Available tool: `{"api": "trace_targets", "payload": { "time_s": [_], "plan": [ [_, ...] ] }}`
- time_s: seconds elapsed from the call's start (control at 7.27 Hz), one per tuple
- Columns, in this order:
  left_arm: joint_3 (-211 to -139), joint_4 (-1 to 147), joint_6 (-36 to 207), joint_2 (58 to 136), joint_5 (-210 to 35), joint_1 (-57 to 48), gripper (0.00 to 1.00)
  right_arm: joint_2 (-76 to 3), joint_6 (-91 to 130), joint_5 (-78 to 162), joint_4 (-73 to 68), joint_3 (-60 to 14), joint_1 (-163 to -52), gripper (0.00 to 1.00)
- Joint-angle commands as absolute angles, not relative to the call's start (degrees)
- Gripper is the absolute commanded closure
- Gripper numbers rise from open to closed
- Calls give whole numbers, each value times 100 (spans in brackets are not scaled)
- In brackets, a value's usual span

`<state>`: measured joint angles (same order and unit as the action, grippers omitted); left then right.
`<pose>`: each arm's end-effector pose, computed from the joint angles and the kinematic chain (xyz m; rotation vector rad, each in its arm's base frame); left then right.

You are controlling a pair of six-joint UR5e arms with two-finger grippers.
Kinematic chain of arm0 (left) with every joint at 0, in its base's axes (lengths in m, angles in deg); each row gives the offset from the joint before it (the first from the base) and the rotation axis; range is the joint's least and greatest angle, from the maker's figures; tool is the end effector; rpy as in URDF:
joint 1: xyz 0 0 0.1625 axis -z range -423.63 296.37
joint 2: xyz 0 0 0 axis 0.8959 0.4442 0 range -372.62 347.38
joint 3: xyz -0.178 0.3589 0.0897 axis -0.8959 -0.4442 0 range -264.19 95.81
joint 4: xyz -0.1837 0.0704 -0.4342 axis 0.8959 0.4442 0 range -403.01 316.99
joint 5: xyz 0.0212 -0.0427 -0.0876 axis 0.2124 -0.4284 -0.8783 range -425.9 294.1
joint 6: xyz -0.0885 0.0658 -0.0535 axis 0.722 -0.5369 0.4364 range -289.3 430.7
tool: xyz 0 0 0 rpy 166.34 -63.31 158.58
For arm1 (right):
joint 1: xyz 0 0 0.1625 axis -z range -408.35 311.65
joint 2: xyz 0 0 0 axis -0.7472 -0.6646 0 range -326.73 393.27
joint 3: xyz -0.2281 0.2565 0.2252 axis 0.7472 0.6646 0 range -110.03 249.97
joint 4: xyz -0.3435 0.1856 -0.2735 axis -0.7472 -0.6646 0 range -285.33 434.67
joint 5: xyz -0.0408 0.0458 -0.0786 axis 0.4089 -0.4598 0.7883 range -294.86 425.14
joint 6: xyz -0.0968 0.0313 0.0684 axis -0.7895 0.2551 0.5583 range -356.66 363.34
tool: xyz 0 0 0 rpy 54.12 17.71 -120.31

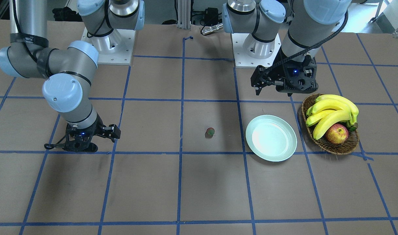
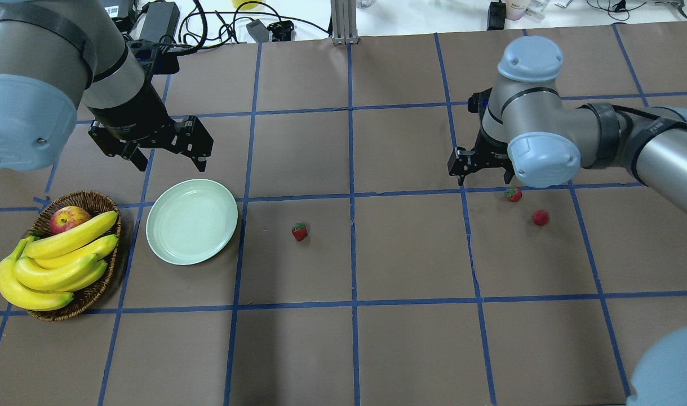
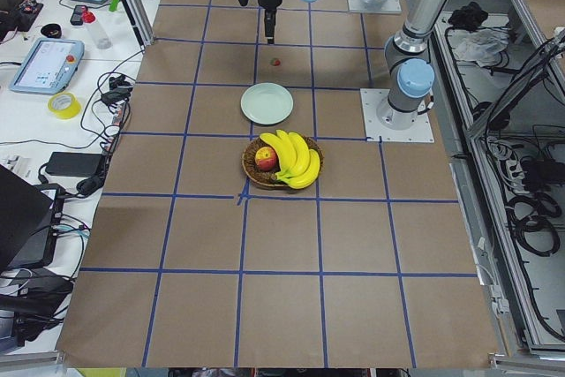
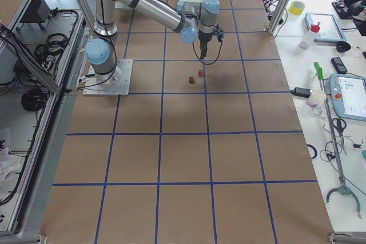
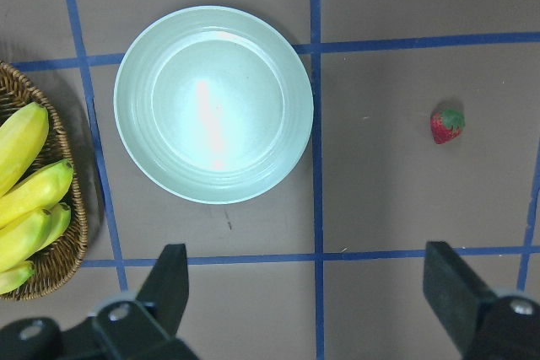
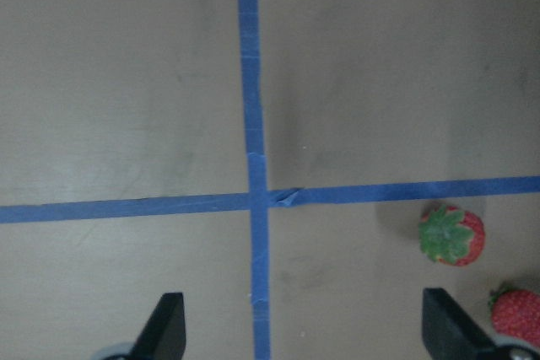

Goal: Collect all strawberries into plate
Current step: 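Move the right gripper to the far strawberries and grasp one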

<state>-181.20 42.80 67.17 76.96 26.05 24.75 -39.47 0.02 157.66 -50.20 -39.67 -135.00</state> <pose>-0.1136 -0.5496 0.3939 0.0527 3.1083 0.0674 0.0937 -0.5897 0.1538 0.0003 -3.0992 -0.0588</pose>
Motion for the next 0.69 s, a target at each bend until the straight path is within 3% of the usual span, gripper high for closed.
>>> {"api": "trace_targets", "payload": {
  "time_s": [0.0, 0.55],
  "plan": [
    [-18131, 4277, 6727, 7694, 2604, 2479, 0, -3810, -773, 15934, -5838, -4323, -13273, 7],
    [-18131, 4277, 6710, 7695, 2604, 2479, 0, -3748, -853, 16287, -5945, -4561, -13185, 19]
  ]
}}
